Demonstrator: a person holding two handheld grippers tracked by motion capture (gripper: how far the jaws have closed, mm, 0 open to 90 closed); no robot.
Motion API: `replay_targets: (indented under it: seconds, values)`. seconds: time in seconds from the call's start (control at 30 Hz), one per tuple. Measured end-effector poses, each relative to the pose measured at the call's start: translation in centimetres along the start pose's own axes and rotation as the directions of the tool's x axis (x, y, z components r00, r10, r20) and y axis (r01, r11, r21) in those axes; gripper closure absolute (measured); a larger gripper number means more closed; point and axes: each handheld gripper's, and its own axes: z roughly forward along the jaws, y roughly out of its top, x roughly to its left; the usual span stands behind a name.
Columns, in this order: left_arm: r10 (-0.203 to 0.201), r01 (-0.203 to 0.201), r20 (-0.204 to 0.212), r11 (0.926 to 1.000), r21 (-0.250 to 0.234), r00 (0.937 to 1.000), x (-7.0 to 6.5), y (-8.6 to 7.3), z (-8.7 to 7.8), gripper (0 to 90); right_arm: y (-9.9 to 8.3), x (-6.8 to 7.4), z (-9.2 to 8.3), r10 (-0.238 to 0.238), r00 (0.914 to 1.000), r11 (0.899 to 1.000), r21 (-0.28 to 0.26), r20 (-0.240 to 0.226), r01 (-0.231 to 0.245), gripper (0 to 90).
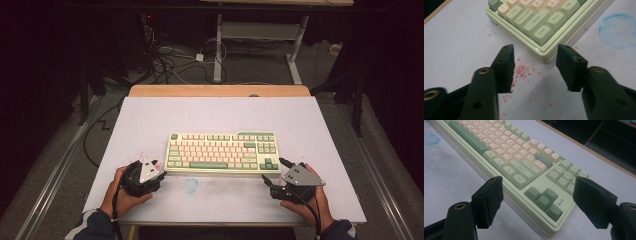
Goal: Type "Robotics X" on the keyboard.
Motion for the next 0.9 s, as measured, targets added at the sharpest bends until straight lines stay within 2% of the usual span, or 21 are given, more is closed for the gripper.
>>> replay_targets:
  seconds: [0.07, 0.13, 0.2, 0.23, 0.5, 0.7, 0.9]
  values:
    - [-0.022, 0.022, 0.010, 0.9998, -0.004, 0.9997, 0.1, 0.5, 0.0, 66.9, -0.2, 0.1, 0.0, 0.000, 1.0000, 1.000, 0.005, -0.006, 0.000, 25.6]
    - [-0.051, 0.051, 0.035, 0.9987, -0.006, 0.9981, 0.0, 1.0, 0.0, 76.4, -0.4, 0.2, 0.0, -0.007, 1.0000, 1.000, 0.013, -0.006, 0.007, 25.6]
    - [-0.050, 0.050, 0.046, 0.9987, 0.002, 0.9977, -0.1, 1.5, 0.1, 84.1, -0.3, 0.3, 0.1, -0.013, 0.9999, 1.000, 0.017, -0.002, 0.013, 25.6]
    - [-0.067, 0.067, 0.063, 0.9977, 0.009, 0.9958, -0.1, 1.8, 0.1, 86.7, -0.3, 0.3, 0.2, -0.020, 0.9998, 1.000, 0.017, 0.000, 0.020, 25.6]
    - [-0.052, 0.050, 0.107, 0.9985, 0.021, 0.9929, -1.4, 3.4, 1.2, 87.1, -0.4, 0.3, 0.5, -0.023, 0.9997, 0.999, 0.029, -0.001, 0.023, 25.6]
    - [-0.026, 0.022, 0.146, 0.9994, 0.028, 0.9890, -2.5, 4.6, 2.8, 87.0, -0.5, 0.4, 0.7, -0.026, 0.9996, 0.999, 0.037, -0.008, 0.026, 25.7]
    - [-0.022, 0.014, 0.176, 0.9988, 0.047, 0.9842, -3.6, 5.0, 4.4, 86.9, -0.6, 0.4, 0.8, -0.029, 0.9995, 0.999, 0.043, -0.014, 0.030, 25.9]
